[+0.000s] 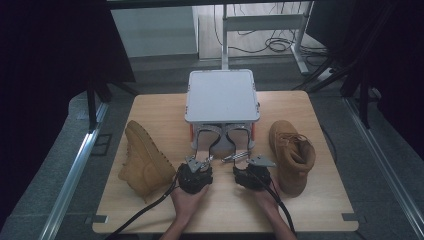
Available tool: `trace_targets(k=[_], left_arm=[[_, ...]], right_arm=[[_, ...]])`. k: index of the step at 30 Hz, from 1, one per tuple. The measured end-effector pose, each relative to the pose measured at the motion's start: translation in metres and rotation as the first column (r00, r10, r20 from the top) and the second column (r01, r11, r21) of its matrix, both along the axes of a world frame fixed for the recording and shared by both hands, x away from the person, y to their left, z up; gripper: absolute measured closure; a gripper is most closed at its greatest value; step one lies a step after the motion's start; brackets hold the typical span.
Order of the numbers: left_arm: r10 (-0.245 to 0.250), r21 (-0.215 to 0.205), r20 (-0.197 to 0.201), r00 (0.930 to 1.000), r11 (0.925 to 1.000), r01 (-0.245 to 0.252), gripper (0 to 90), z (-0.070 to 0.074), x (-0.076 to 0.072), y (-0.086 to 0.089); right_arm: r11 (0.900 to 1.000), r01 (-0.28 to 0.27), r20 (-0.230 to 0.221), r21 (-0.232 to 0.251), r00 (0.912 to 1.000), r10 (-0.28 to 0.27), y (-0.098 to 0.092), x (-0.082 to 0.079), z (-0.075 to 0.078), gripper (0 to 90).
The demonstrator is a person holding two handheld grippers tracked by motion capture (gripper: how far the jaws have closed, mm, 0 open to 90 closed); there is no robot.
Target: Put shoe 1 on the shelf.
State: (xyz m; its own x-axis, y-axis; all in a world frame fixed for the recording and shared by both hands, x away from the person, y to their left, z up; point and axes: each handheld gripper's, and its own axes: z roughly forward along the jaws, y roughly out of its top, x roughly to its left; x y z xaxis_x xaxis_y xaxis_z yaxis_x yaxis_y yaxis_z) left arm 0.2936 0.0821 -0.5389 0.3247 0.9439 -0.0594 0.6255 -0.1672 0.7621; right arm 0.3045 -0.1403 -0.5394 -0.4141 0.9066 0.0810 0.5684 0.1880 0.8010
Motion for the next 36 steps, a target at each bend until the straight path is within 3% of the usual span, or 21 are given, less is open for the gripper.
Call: trace_targets(k=[10,36], left_arm=[[0.017,-0.025,0.0,0.9998,0.9995,-0.017,37.4,-0.001,0.004,-0.004],[0.036,-0.034,-0.001,0.9994,0.9988,-0.036,37.6,-0.001,0.011,-0.007]], right_arm=[[1.0,0.007,-0.003,0.001,1.0,-0.007,0.001,0.0,0.0,33.9],[1.0,0.012,-0.01,0.003,0.9999,-0.012,0.001,-0.001,0.0,34.2]])
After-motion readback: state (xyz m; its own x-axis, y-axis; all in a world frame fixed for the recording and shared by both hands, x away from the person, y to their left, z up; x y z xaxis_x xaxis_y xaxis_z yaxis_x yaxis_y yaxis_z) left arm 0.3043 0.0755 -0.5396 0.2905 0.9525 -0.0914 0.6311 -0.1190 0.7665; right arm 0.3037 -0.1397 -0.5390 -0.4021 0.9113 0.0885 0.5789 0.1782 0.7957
